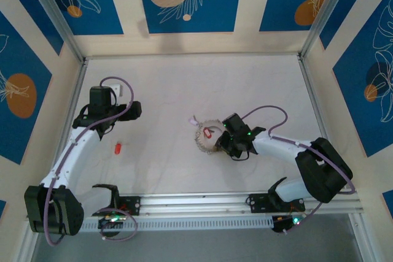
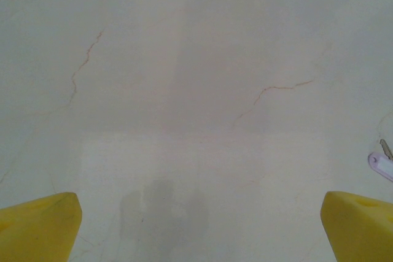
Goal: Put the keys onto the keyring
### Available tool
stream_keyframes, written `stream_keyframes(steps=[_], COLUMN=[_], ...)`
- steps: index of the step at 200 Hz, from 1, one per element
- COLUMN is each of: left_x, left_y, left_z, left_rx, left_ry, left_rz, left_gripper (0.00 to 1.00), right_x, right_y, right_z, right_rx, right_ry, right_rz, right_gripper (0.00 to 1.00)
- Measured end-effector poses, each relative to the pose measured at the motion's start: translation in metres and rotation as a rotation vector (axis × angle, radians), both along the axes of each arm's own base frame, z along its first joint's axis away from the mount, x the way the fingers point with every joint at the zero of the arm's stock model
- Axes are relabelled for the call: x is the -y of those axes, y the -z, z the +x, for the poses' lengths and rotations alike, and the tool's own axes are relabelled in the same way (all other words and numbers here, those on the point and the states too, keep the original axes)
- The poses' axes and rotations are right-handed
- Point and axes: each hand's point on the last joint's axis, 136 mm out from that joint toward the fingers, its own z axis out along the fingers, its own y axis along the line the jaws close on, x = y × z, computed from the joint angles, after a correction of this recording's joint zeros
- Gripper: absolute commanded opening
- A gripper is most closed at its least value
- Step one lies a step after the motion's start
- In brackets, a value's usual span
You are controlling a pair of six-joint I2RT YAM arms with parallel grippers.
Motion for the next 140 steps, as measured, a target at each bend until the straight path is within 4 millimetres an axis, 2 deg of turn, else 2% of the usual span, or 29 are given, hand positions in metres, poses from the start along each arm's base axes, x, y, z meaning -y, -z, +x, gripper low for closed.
stream_keyframes(steps=[86, 140], left_x=[0.0, 0.0], left_y=[0.0, 0.0], left_z=[0.0, 0.0], left_rx=[0.0, 0.0], left_ry=[0.002, 0.002], left_rz=[0.002, 0.002], left_gripper=[1.0, 1.0], right_x=[-0.004, -0.004], right_y=[-0.002, -0.004], right_z=[-0.012, -0.015], right_rx=[-0.051, -0.073], right_ry=[0.026, 0.073], right_rz=[-0.015, -0.002], right_gripper=[0.3, 0.25])
